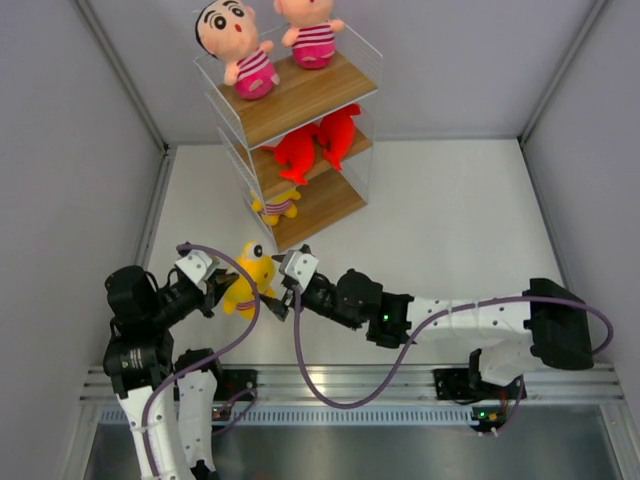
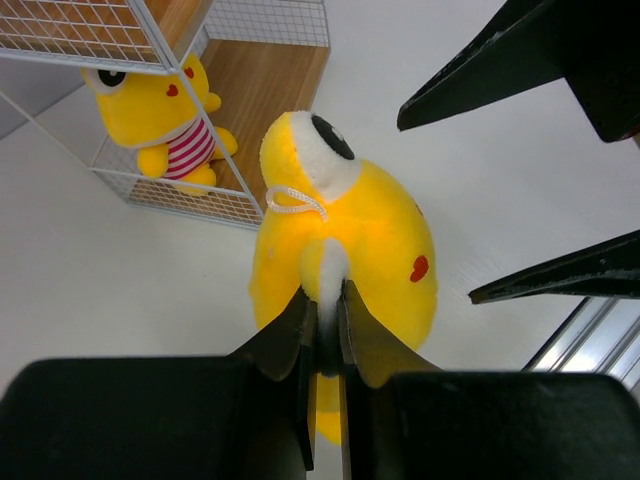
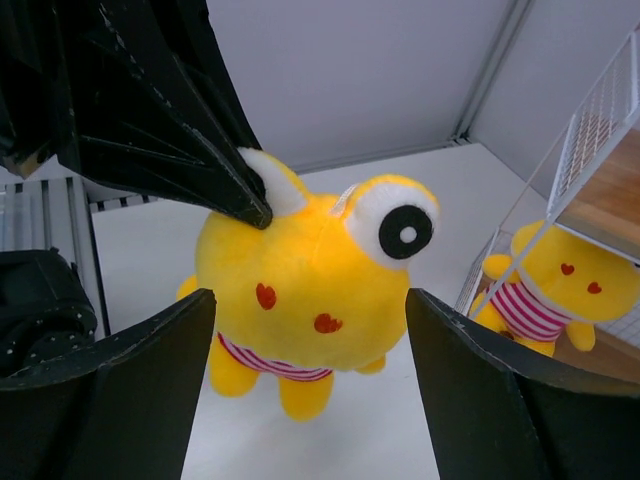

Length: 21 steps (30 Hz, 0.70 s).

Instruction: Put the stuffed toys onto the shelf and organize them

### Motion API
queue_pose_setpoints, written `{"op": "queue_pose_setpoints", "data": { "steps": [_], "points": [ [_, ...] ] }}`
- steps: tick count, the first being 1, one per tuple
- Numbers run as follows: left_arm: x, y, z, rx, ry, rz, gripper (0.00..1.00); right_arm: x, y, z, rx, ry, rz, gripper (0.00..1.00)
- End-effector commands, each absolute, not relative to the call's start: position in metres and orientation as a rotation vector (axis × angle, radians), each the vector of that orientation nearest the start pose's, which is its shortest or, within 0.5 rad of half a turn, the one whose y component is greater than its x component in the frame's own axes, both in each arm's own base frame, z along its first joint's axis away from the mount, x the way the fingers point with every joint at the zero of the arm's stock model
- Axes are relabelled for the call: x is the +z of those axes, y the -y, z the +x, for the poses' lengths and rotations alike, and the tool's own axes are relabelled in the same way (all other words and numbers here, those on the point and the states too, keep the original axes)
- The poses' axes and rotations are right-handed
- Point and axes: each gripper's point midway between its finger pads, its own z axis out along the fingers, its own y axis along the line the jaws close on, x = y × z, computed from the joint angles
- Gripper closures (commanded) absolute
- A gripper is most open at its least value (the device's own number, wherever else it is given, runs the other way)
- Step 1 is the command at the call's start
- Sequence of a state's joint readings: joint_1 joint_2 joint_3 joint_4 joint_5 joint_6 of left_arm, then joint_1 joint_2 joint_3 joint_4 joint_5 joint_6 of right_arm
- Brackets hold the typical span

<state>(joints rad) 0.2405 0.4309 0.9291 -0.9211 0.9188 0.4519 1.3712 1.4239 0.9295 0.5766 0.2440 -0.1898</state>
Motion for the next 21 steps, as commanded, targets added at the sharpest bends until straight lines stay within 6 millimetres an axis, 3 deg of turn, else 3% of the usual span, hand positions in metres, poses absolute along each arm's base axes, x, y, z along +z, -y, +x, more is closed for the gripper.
{"op": "queue_pose_setpoints", "data": {
  "steps": [1,4,7,11,13,15,17,18,21],
  "points": [
    [0.293,0.097,0.157,-0.423,-1.631,0.776,0.97,0.3,-0.467,0.138,0.824,-1.235,-0.874,0.23],
    [0.294,0.098,0.156,-0.426,-1.628,0.776,0.97,0.299,-0.477,0.14,0.827,-1.238,-0.875,0.23],
    [0.296,0.099,0.155,-0.43,-1.62,0.78,0.97,0.289,-0.482,0.143,0.817,-1.241,-0.884,0.3],
    [0.296,0.101,0.153,-0.444,-1.612,0.788,0.97,0.288,-0.484,0.153,0.875,-1.254,-0.828,0.57],
    [0.297,0.102,0.152,-0.452,-1.61,0.789,0.97,0.288,-0.484,0.156,0.886,-1.253,-0.82,0.61],
    [0.296,0.104,0.151,-0.465,-1.609,0.791,0.97,0.287,-0.486,0.158,0.895,-1.256,-0.818,0.57],
    [0.296,0.105,0.15,-0.474,-1.605,0.797,0.97,0.291,-0.49,0.155,0.924,-1.241,-0.823,0.41],
    [0.296,0.106,0.15,-0.479,-1.603,0.798,0.97,0.293,-0.493,0.155,0.932,-1.236,-0.826,0.38],
    [0.298,0.107,0.148,-0.488,-1.595,0.803,0.98,0.291,-0.498,0.153,0.945,-1.235,-0.837,0.41]
  ]
}}
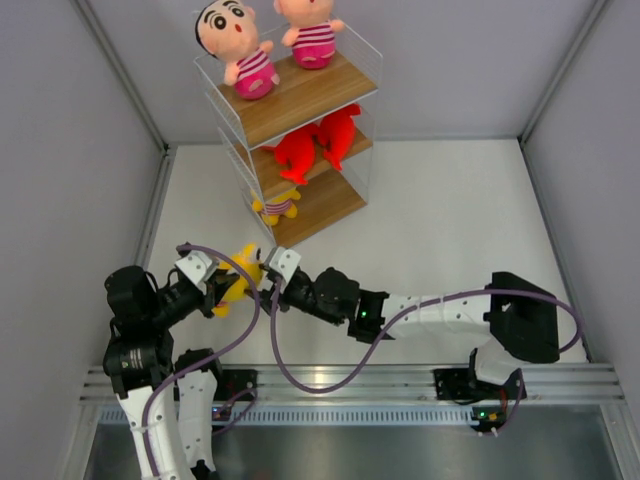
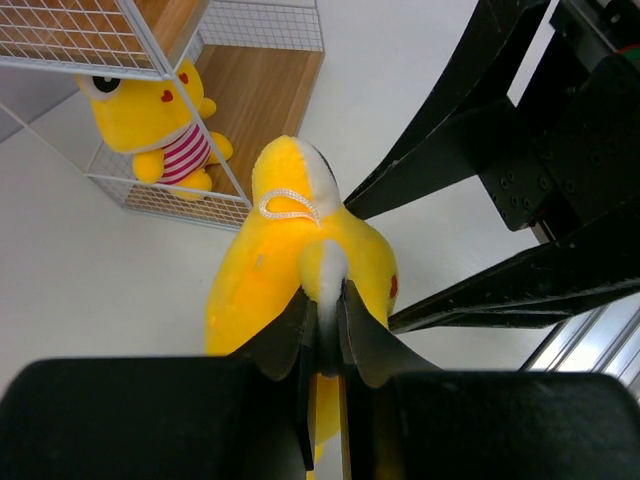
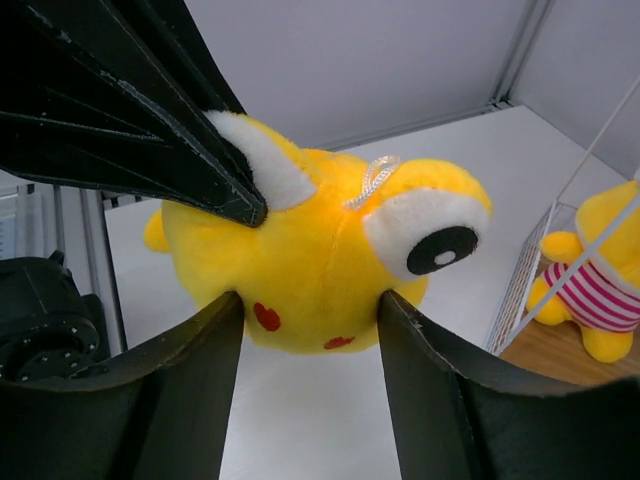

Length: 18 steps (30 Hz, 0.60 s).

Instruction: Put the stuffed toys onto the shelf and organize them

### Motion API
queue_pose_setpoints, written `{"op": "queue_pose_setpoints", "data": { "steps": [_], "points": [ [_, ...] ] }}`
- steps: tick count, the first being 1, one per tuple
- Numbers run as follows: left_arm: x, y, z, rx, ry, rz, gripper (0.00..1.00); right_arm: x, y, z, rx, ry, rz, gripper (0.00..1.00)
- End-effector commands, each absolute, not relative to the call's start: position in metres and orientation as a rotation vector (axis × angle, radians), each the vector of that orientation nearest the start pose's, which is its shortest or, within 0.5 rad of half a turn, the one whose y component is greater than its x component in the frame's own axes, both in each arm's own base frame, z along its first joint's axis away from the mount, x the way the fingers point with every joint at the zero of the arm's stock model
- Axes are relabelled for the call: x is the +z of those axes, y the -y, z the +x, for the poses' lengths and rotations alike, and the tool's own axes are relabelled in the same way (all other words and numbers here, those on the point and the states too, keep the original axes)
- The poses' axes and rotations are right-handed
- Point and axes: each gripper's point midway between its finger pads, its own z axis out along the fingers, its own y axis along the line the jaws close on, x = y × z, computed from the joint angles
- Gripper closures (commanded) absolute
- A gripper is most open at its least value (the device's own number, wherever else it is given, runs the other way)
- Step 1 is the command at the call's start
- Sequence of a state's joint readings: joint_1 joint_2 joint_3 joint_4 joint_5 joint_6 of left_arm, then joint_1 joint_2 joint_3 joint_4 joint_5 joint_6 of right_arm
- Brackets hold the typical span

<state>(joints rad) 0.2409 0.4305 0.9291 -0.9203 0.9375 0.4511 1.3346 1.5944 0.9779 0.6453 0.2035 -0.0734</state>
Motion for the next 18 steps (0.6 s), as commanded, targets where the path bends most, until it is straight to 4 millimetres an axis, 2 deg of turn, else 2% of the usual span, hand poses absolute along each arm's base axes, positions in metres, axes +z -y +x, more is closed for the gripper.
{"op": "queue_pose_setpoints", "data": {
  "steps": [1,2,4,6,7,11,12,14,15,18],
  "points": [
    [0.299,0.108,0.147,-0.489,-1.591,0.804,0.98,0.293,-0.499,0.154,0.946,-1.23,-0.828,0.46],
    [0.3,0.109,0.147,-0.495,-1.59,0.805,0.97,0.294,-0.499,0.155,0.945,-1.228,-0.823,0.58],
    [0.3,0.109,0.146,-0.493,-1.585,0.807,0.98,0.296,-0.5,0.155,0.957,-1.219,-0.82,0.71],
    [0.3,0.109,0.146,-0.486,-1.584,0.806,0.97,0.297,-0.499,0.156,0.977,-1.225,-0.805,0.92],
    [0.298,0.108,0.146,-0.485,-1.59,0.802,0.97,0.299,-0.496,0.16,0.974,-1.228,-0.782,1.0],
    [0.294,0.103,0.149,-0.448,-1.604,0.79,0.94,0.305,-0.476,0.174,0.979,-1.26,-0.67,1.0],
    [0.292,0.1,0.151,-0.43,-1.614,0.783,0.85,0.296,-0.468,0.181,0.939,-1.288,-0.65,1.0],
    [0.288,0.09,0.157,-0.362,-1.64,0.76,0.49,0.295,-0.453,0.192,0.877,-1.311,-0.612,1.0],
    [0.287,0.087,0.159,-0.338,-1.646,0.752,0.3,0.285,-0.443,0.201,0.814,-1.342,-0.589,1.0],
    [0.286,0.075,0.164,-0.249,-1.667,0.73,0.14,0.267,-0.417,0.22,0.631,-1.409,-0.583,1.0]
  ]
}}
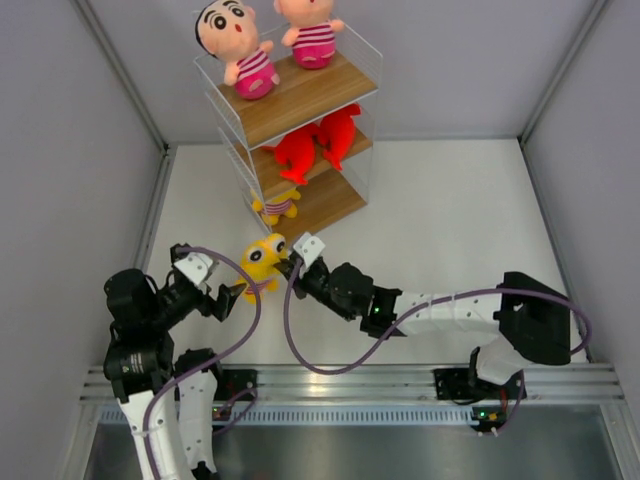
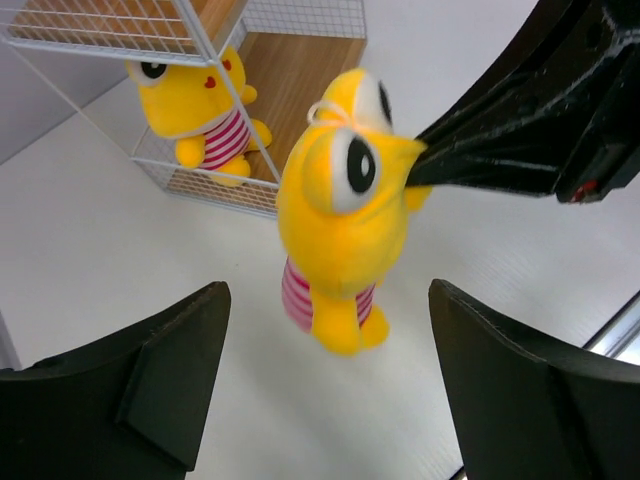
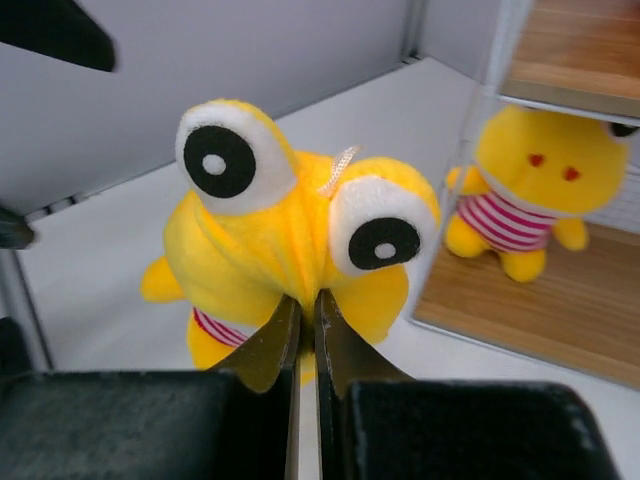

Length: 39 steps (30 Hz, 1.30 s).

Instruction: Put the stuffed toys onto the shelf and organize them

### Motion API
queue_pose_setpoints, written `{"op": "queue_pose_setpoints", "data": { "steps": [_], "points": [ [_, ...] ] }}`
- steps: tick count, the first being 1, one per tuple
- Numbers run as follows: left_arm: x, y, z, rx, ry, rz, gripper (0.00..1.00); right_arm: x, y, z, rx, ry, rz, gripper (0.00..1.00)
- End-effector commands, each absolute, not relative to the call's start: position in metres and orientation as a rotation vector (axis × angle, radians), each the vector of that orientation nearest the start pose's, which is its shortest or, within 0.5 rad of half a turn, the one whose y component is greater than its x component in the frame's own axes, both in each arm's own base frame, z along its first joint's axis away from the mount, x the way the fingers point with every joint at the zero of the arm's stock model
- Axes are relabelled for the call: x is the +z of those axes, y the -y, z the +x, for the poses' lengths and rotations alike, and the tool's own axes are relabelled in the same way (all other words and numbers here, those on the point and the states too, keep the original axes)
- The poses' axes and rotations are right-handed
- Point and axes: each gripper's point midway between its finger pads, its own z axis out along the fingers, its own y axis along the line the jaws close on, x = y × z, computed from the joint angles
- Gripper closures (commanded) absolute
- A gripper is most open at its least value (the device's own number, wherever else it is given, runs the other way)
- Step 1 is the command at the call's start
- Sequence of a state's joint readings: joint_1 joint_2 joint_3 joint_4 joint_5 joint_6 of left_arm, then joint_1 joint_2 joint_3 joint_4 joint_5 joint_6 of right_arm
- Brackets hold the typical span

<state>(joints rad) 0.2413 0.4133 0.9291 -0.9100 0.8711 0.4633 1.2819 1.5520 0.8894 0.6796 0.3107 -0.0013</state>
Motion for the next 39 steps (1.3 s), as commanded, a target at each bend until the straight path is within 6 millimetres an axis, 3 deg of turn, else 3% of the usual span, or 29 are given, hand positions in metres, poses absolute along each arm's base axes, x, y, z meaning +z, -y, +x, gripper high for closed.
{"op": "queue_pose_setpoints", "data": {
  "steps": [1,8,13,15,18,19,20,25,30,39],
  "points": [
    [0.286,0.073,0.165,-0.238,-1.669,0.727,0.13,0.263,-0.408,0.228,0.577,-1.428,-0.572,1.0],
    [0.282,0.067,0.166,-0.188,-1.675,0.728,0.13,0.231,-0.334,0.281,0.209,-1.549,-0.432,1.0],
    [0.28,0.065,0.167,-0.176,-1.681,0.728,0.12,0.223,-0.315,0.328,0.043,-1.501,-0.399,1.0],
    [0.279,0.063,0.168,-0.158,-1.683,0.725,0.12,0.23,-0.311,0.347,0.002,-1.466,-0.368,1.0],
    [0.278,0.058,0.169,-0.128,-1.692,0.716,0.12,0.232,-0.322,0.37,-0.041,-1.419,-0.377,1.0],
    [0.278,0.057,0.169,-0.117,-1.692,0.722,0.12,0.219,-0.321,0.382,-0.075,-1.435,-0.391,1.0],
    [0.277,0.056,0.17,-0.112,-1.693,0.724,0.12,0.228,-0.327,0.391,-0.065,-1.42,-0.372,1.0],
    [0.27,0.052,0.172,-0.08,-1.703,0.742,0.12,0.224,-0.331,0.427,-0.063,-1.41,-0.321,1.0],
    [0.263,0.049,0.174,-0.055,-1.707,0.766,0.12,0.224,-0.331,0.45,-0.046,-1.407,-0.274,1.0],
    [0.255,0.045,0.176,-0.023,-1.719,0.787,0.12,0.202,-0.346,0.477,-0.044,-1.418,-0.281,1.0]
  ]
}}
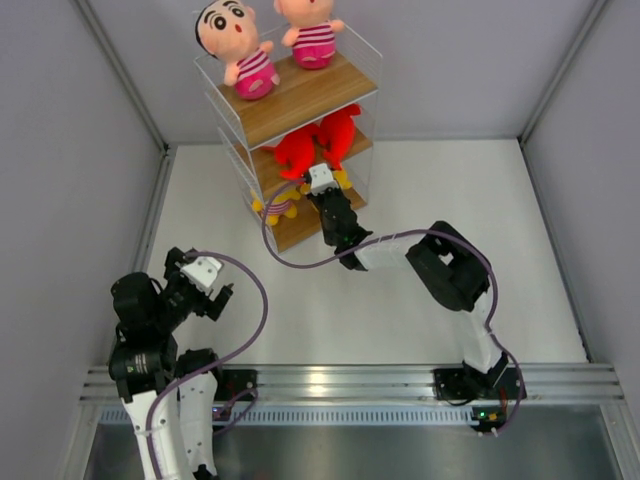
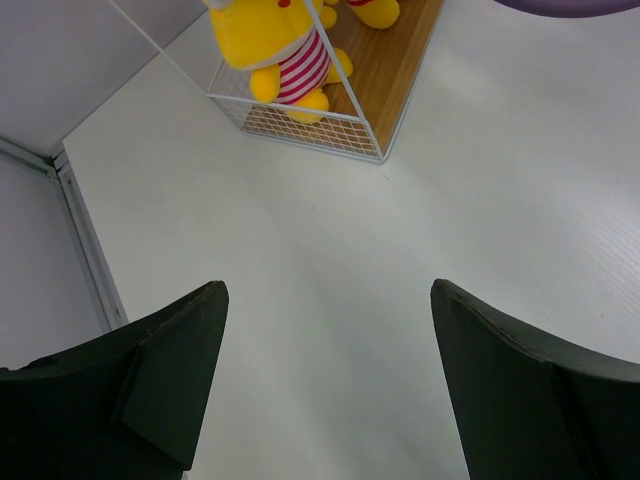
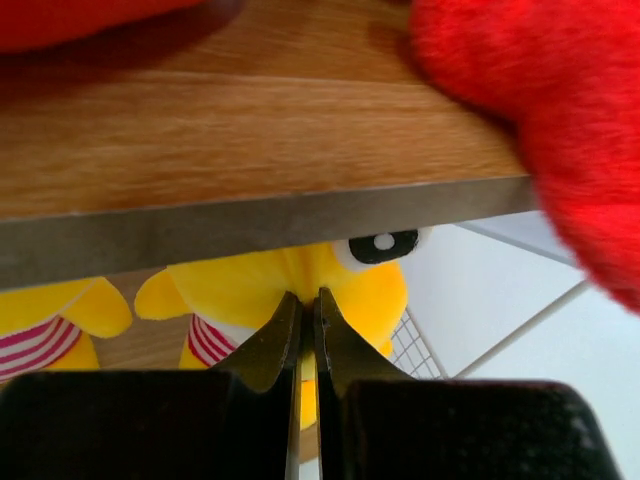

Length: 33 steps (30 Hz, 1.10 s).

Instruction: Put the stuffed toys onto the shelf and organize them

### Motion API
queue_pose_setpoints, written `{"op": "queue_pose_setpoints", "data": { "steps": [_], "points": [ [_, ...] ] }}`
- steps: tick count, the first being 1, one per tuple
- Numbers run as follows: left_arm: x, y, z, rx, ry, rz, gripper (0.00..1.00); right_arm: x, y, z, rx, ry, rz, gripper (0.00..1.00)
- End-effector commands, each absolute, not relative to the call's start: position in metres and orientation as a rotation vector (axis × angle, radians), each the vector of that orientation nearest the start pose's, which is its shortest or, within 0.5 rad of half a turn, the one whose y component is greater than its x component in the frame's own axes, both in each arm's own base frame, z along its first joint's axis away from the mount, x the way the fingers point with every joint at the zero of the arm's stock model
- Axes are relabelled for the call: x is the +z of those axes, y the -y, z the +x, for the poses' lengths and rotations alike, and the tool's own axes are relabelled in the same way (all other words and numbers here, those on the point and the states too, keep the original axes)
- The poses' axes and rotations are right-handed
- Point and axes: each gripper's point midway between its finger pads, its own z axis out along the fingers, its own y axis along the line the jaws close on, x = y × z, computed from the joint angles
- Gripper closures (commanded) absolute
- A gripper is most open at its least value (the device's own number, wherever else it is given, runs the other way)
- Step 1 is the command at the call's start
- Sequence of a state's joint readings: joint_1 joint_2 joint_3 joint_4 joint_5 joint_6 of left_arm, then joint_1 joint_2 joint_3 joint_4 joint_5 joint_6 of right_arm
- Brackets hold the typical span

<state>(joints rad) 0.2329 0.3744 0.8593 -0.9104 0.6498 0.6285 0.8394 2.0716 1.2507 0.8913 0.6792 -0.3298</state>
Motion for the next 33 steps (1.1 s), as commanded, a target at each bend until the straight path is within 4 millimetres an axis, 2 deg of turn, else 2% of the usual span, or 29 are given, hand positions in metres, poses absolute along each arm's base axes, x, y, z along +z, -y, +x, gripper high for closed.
{"op": "queue_pose_setpoints", "data": {
  "steps": [1,4,10,13,25,27,28,31,33],
  "points": [
    [0.254,0.045,0.175,-0.025,-1.721,0.786,0.12,0.204,-0.347,0.479,-0.042,-1.406,-0.273,1.0],
    [0.254,0.043,0.176,-0.012,-1.724,0.784,0.12,0.198,-0.345,0.484,-0.058,-1.394,-0.267,1.0],
    [0.25,0.043,0.176,-0.013,-1.729,0.788,0.11,0.206,-0.341,0.488,-0.036,-1.331,-0.228,1.0],
    [0.249,0.043,0.176,-0.013,-1.728,0.791,0.11,0.214,-0.347,0.488,-0.008,-1.304,-0.234,1.0],
    [0.248,0.042,0.176,-0.007,-1.729,0.796,0.11,0.2,-0.351,0.49,-0.006,-1.342,-0.253,1.0],
    [0.248,0.042,0.176,-0.005,-1.73,0.795,0.11,0.199,-0.35,0.491,-0.006,-1.348,-0.244,0.91],
    [0.248,0.042,0.176,-0.005,-1.729,0.794,0.11,0.198,-0.349,0.49,-0.003,-1.35,-0.24,0.79],
    [0.248,0.042,0.176,-0.002,-1.727,0.797,0.11,0.201,-0.347,0.489,0.006,-1.345,-0.224,0.7],
    [0.248,0.042,0.176,-0.001,-1.726,0.798,0.11,0.204,-0.345,0.489,0.007,-1.337,-0.215,0.68]
  ]
}}
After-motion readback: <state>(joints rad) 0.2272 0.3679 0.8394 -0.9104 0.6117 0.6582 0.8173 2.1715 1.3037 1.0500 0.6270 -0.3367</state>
